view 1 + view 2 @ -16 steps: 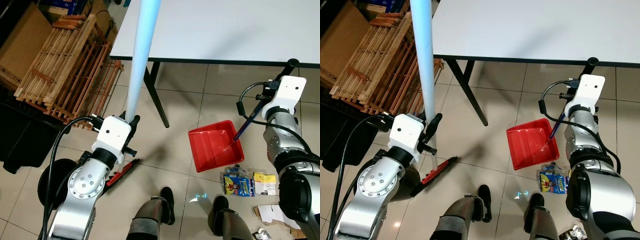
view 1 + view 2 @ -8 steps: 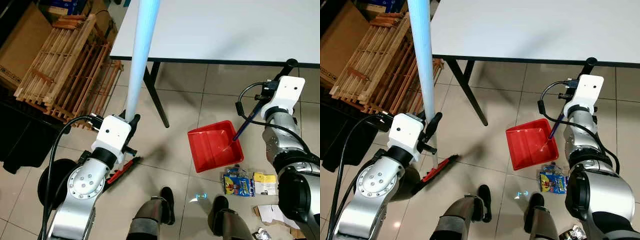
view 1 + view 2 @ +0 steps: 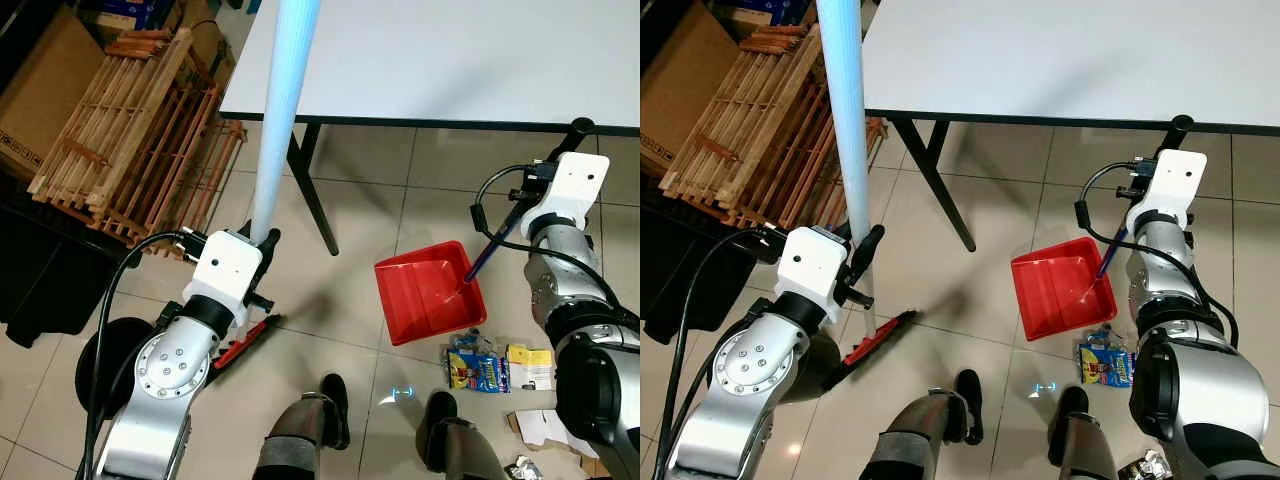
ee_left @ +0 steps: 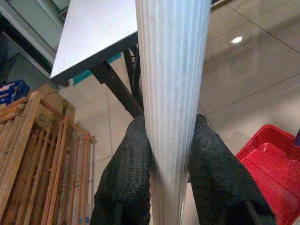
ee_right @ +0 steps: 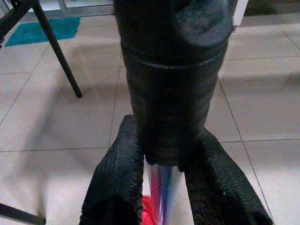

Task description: Sweep floor

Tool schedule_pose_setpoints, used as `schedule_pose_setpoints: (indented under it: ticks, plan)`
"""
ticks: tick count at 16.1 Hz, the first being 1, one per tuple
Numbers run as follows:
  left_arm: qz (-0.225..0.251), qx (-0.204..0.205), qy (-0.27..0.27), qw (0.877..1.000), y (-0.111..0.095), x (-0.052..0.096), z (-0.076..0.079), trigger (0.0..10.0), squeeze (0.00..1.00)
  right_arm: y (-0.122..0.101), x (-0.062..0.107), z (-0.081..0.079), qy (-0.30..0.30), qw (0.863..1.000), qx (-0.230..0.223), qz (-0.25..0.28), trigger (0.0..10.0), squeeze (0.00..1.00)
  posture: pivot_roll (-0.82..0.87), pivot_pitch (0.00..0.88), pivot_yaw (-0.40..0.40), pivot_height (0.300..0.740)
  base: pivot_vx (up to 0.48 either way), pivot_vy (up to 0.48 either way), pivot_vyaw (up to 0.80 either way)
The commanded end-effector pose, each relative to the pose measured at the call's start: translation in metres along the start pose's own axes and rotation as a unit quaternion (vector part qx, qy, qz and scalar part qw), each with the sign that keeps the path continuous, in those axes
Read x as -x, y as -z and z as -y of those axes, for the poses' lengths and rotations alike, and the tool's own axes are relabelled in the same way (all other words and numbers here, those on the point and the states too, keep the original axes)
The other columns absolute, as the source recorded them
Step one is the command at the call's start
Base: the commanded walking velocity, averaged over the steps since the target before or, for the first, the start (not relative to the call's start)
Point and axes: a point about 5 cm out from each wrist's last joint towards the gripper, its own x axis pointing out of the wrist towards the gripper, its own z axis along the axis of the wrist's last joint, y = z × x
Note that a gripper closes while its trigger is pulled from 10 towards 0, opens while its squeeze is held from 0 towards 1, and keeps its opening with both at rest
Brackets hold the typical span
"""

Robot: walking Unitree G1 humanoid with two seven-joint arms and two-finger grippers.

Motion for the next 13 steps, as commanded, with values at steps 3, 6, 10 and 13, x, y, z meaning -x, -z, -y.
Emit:
schedule_pose_setpoints:
  ticks: [3, 6, 10, 13]
  plan:
    - [0.002, -0.017, -0.007, 1.0, -0.002, 0.005, -0.004, 10.0, 0.0, 0.019, 0.007, -0.008, -0.012, 0.999, -0.016, -0.032, 0.0, 0.0, 0.43, 0.398, 0.28, 0.74, 0.0, 0.0, 0.0]
    - [0.005, -0.013, -0.007, 1.0, -0.001, 0.001, -0.001, 10.0, 0.0, 0.021, 0.008, -0.007, -0.011, 0.999, -0.013, -0.034, 0.0, 0.0, 0.42, 0.395, 0.265, 0.74, 0.0, 0.0, 0.0]
    - [0.013, -0.003, -0.008, 1.0, -0.001, -0.007, 0.004, 10.0, 0.0, 0.029, 0.014, -0.001, 0.005, 0.999, -0.025, -0.037, 10.0, 0.0, 0.38, 0.388, 0.241, 0.74, 0.0, 0.0, 0.0]
    - [0.022, 0.007, -0.01, 1.0, -0.001, -0.015, 0.009, 10.0, 0.0, 0.027, 0.015, 0.006, 0.018, 0.999, -0.037, -0.016, 10.0, 0.0, 0.35, 0.381, 0.211, 0.74, 0.0, 0.0, 0.0]
